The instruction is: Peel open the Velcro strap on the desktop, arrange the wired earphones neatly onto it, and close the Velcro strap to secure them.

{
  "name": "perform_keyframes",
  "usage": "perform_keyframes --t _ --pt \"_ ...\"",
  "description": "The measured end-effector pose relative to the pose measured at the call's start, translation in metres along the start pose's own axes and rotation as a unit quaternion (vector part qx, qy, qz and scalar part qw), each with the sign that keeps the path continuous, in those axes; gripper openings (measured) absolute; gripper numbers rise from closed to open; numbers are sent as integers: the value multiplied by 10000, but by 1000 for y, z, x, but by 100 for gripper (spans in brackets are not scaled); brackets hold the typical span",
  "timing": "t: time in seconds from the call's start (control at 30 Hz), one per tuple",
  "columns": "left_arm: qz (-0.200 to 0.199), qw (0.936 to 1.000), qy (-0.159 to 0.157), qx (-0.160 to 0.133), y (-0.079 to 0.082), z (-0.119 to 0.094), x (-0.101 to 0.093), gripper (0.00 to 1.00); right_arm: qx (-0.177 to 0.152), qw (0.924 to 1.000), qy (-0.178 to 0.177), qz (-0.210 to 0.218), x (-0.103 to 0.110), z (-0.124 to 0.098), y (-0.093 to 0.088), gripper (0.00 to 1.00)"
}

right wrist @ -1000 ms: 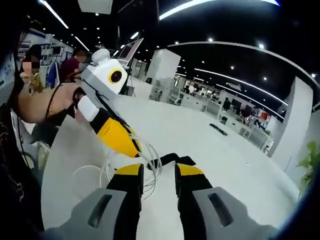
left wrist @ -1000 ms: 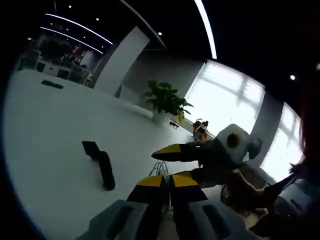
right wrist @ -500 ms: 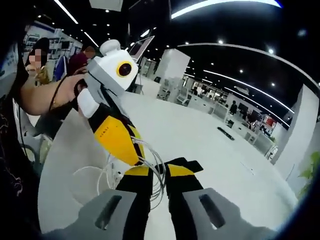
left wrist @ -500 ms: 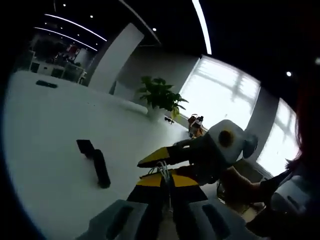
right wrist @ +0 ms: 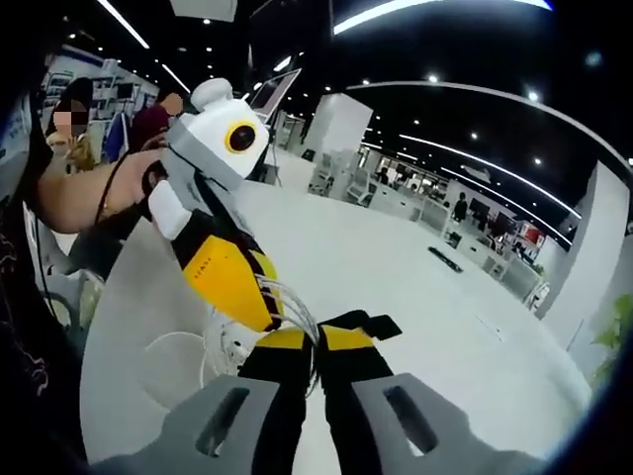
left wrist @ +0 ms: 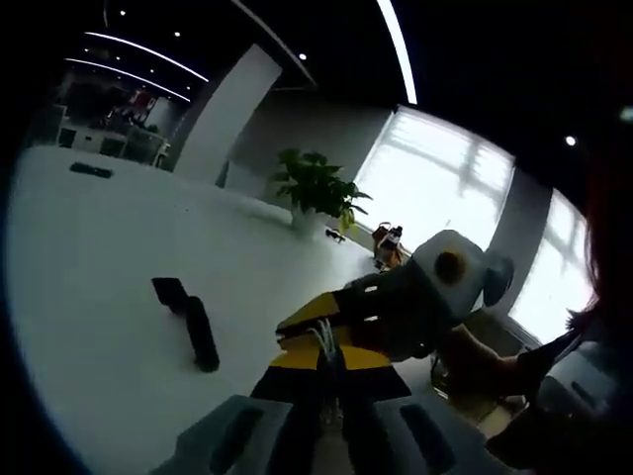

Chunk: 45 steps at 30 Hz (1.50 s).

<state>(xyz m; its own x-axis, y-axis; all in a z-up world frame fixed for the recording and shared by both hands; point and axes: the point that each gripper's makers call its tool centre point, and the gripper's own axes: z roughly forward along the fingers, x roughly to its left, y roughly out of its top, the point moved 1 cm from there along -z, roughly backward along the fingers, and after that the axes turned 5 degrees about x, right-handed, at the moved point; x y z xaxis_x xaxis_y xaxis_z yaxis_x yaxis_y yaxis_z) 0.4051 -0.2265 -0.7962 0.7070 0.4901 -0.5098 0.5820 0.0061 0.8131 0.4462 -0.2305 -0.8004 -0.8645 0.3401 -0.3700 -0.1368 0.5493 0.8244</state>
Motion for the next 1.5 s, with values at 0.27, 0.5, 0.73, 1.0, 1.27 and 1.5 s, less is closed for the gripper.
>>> perform_keyframes --t 0.27,0.5,0.73,1.0,1.27,1.5 --pt "342 9983 466 -111 4 -3 6 12 113 9997 -156 159 -3 1 -2 4" --pt "709 9930 925 -204 11 -5 13 20 305 9966 -454 621 -11 0 -7 4" --pt "1416 9777 1545 110 10 0 19 25 423 9936 -589 868 -11 -1 -4 4" --pt "1750 9649 1945 215 11 -4 22 29 554 9906 -733 1009 -12 -1 -4 4" --pt "2144 9439 2469 466 7 -1 31 29 679 9893 -889 941 -9 -1 -1 4" --pt "2265 9364 2637 472 7 -2 34 23 669 9889 -892 981 -9 -3 0 4"
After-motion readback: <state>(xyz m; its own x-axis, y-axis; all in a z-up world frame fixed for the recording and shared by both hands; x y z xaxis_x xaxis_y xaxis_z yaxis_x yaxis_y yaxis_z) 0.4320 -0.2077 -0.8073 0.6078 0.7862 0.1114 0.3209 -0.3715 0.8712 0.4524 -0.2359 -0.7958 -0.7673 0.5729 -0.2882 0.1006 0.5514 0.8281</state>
